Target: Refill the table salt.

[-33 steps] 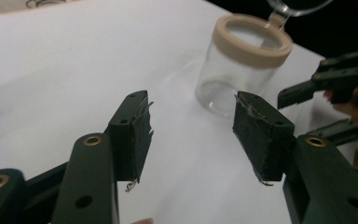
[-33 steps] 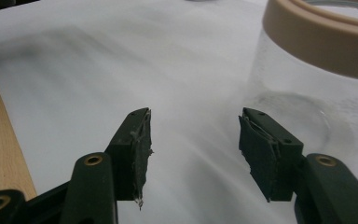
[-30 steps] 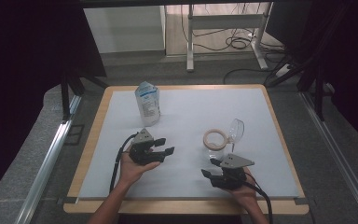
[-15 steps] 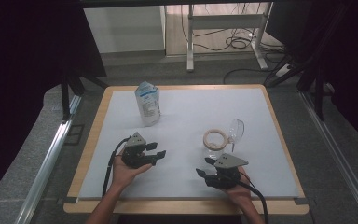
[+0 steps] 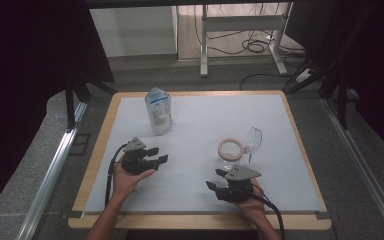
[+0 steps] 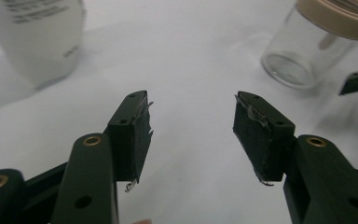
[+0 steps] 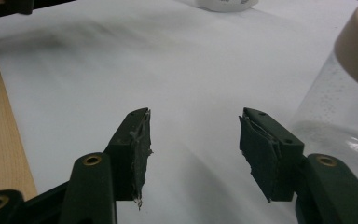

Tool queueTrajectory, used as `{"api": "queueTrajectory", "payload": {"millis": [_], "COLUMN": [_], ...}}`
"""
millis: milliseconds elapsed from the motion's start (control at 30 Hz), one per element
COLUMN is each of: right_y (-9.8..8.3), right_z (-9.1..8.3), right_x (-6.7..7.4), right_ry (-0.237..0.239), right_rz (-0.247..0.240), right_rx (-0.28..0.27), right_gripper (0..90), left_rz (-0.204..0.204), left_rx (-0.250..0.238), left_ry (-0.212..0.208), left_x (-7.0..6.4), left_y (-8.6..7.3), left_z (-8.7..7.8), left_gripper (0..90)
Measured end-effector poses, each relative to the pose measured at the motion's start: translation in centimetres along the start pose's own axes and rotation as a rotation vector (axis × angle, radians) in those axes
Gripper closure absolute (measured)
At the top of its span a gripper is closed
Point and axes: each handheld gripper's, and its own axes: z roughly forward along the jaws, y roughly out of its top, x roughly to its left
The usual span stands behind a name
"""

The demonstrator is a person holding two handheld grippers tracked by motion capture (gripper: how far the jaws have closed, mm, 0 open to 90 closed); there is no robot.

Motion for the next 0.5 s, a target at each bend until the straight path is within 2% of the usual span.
{"api": "queueTrajectory", "payload": {"millis": [200, 300, 400, 500], "right_y": [0.1, 0.1, 0.0, 0.0], "right_z": [0.4, 0.5, 0.8, 0.9], "right_x": [0.3, 0.5, 0.7, 0.8], "right_ry": [0.010, 0.012, 0.020, 0.020], "right_rz": [-0.008, -0.011, -0.014, -0.017], "right_rx": [0.006, 0.013, 0.023, 0.025], "right_gripper": [43.1, 43.1, 42.9, 42.8], "left_rz": [-0.025, -0.023, -0.027, -0.024], "left_rx": [-0.024, -0.031, -0.041, -0.042], "left_ry": [0.082, 0.098, 0.126, 0.143], "left_x": [2.4, 3.1, 4.5, 5.2], "left_y": [0.9, 1.4, 2.6, 3.3], "left_z": [-0.9, -0.9, -0.4, -0.1], "left_gripper": [46.9, 47.3, 47.1, 46.9]}}
